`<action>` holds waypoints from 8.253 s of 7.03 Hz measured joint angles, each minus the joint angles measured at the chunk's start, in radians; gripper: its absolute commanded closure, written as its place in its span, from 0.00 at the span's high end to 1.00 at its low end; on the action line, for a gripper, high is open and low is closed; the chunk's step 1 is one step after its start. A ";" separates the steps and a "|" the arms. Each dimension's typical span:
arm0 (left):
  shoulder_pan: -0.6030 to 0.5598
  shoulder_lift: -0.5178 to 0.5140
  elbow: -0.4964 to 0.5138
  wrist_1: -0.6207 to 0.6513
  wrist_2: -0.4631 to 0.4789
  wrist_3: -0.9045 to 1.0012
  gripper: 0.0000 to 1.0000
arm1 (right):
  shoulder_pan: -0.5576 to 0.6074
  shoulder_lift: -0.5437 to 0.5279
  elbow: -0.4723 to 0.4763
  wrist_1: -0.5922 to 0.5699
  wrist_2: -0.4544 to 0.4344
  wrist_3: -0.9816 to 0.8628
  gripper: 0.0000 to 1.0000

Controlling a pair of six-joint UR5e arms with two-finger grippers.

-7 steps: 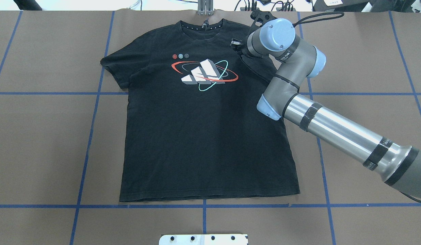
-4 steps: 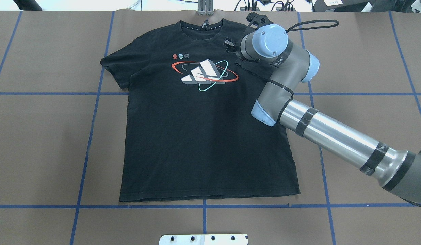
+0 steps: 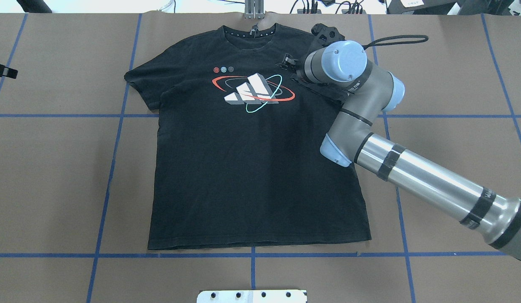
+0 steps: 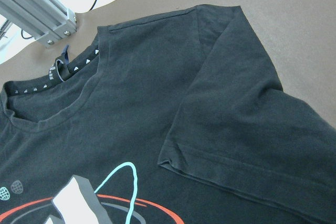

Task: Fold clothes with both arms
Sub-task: 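Bring the left gripper to the shoulder nearest it while the right gripper holds position, then move the right gripper to the near hem corner while the left holds the shoulder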

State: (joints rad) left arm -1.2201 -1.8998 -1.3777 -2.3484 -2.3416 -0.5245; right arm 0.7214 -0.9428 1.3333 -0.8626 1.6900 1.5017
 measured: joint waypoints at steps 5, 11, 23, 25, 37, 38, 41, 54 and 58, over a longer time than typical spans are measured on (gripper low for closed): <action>0.147 -0.220 0.354 -0.166 0.025 -0.205 0.93 | 0.014 -0.174 0.247 -0.004 0.072 0.003 0.99; 0.188 -0.314 0.574 -0.368 0.102 -0.392 0.49 | 0.011 -0.194 0.275 -0.006 0.069 0.009 0.99; 0.216 -0.305 0.408 -0.375 0.154 -0.624 0.00 | 0.006 -0.194 0.267 -0.004 0.065 0.010 0.99; 0.256 -0.347 0.353 -0.312 0.168 -0.736 0.00 | 0.006 -0.193 0.266 -0.005 0.066 0.010 0.99; 0.408 -0.514 0.398 -0.243 0.464 -0.966 0.73 | -0.013 -0.207 0.298 -0.007 0.081 0.090 0.99; 0.415 -0.503 0.353 -0.241 0.463 -0.988 0.73 | -0.038 -0.237 0.352 -0.015 0.083 0.159 0.99; 0.423 -0.341 0.072 -0.222 0.412 -1.001 0.78 | -0.118 -0.369 0.570 -0.227 0.083 0.338 0.91; 0.426 -0.214 -0.259 -0.037 0.413 -0.994 0.80 | -0.516 -0.653 0.772 -0.441 -0.074 0.543 0.62; 0.426 -0.207 -0.259 -0.037 0.414 -0.994 0.80 | -0.529 -0.652 0.759 -0.441 -0.107 0.515 0.40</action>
State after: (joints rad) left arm -0.7941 -2.1068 -1.6368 -2.3853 -1.9273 -1.5186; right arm 0.1929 -1.5944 2.0925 -1.3039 1.5827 2.0165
